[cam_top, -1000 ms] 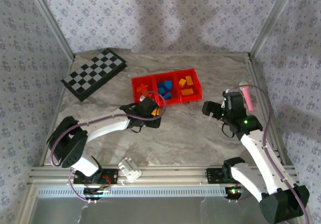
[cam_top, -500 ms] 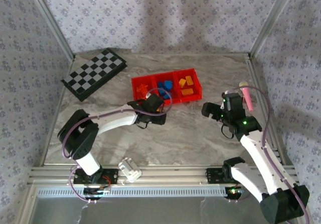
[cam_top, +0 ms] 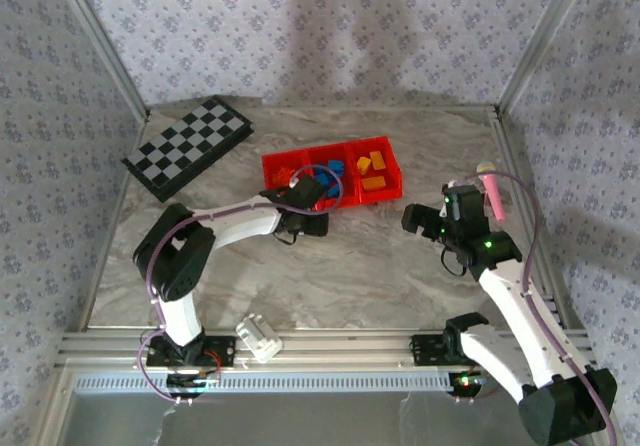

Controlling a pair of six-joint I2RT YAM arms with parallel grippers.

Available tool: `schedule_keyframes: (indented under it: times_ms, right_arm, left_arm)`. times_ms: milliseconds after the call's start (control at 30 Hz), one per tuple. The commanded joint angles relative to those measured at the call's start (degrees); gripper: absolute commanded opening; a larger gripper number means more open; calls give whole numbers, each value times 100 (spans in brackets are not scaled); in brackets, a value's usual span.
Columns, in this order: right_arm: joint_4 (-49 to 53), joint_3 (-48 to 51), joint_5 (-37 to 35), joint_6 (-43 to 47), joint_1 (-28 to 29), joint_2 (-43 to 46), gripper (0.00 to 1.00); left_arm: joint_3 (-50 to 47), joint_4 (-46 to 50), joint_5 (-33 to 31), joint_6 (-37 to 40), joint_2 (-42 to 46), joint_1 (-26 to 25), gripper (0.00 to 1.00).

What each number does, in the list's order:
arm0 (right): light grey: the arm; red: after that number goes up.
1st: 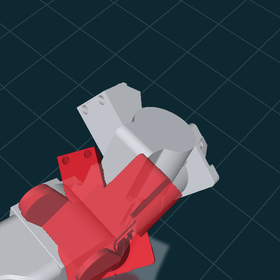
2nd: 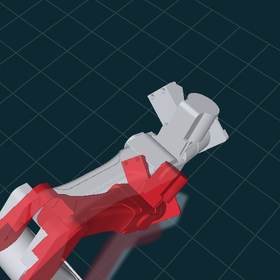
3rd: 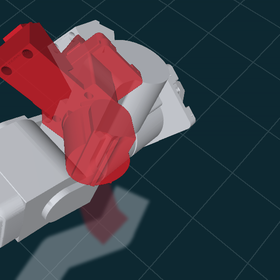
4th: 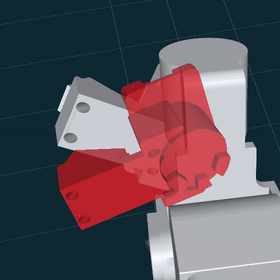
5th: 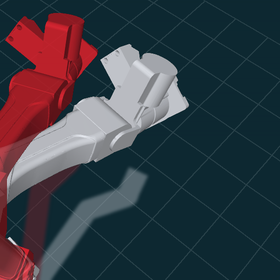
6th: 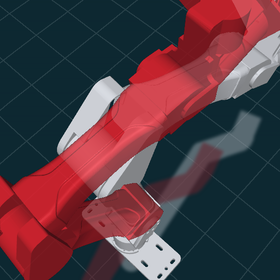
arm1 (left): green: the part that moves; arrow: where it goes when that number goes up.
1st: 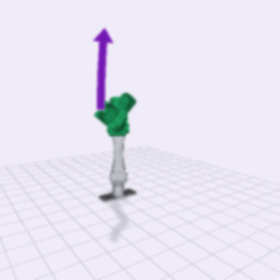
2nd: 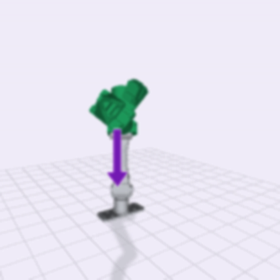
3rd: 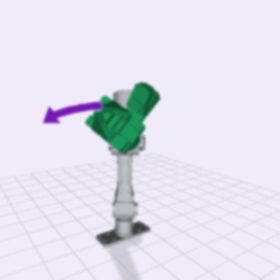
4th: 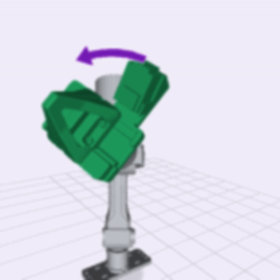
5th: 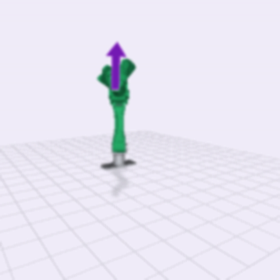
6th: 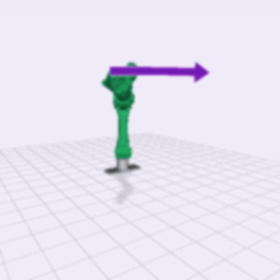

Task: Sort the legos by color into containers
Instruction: Pick up the lego from the center of the table.

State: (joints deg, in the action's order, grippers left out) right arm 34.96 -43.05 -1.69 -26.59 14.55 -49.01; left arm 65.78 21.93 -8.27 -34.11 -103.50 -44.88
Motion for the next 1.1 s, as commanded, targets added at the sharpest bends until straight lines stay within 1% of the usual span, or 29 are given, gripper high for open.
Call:
schedule_keyframes:
  times_ms: [0,200,300,467,600,800,933,1067]
  right_arm:
    - [193,-77,1,-76,-6,48,99]
    - [349,-72,-32,-28,-44,178,100]
    - [380,-70,-57,-27,-69,202,100]
    - [374,-124,-92,-48,-89,199,99]
    - [389,-204,-147,-21,-90,191,99]
    - [411,-117,-159,-5,-95,266,99]
    - [458,-46,-107,-11,-108,374,100]
    - [519,-37,-225,116,-159,478,100]
  left_arm:
    - [200,-93,140,18,-244,19,76]
    - [260,-249,215,-55,-499,15,68]
    - [310,-278,243,-83,-576,24,60]
    - [357,-317,265,-138,-659,65,40]
    - [357,-411,309,-128,-704,140,35]
    - [331,-541,414,21,-618,129,22]
    - [271,-483,261,77,-199,0,19]
    - [314,-377,-3,264,335,-289,18]
